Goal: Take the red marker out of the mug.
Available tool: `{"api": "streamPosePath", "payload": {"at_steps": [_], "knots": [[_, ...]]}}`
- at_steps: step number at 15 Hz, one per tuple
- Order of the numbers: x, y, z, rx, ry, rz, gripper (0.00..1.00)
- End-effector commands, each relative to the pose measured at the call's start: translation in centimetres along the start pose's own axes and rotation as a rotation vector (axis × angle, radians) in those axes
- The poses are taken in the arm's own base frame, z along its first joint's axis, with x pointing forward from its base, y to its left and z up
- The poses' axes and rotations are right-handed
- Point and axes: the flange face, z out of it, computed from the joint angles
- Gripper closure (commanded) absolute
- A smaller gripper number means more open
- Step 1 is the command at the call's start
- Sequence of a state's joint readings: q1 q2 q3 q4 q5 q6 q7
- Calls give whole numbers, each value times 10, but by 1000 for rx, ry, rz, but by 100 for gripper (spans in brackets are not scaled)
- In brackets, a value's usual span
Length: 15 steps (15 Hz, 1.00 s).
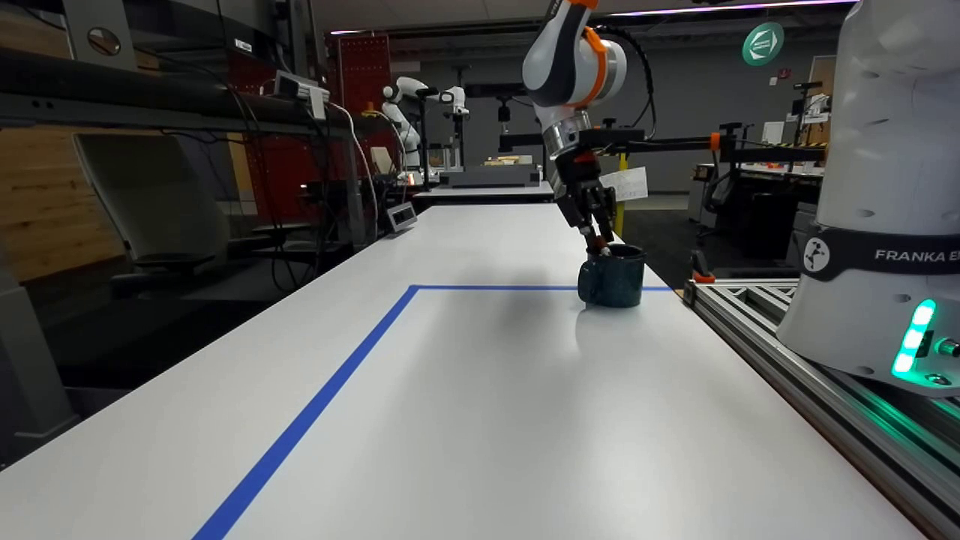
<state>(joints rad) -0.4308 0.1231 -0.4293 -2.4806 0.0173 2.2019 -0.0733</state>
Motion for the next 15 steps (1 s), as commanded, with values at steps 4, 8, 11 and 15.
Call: {"api": "streamPosePath", "payload": {"at_steps": [4,8,11,15], "knots": [[4,-1,1,35,-1,-3,93],[1,-3,-1,33,-5,-14,95],[-11,-9,-18,44,-14,-69,95],[-17,-10,-47,31,-27,-101,95]]}}
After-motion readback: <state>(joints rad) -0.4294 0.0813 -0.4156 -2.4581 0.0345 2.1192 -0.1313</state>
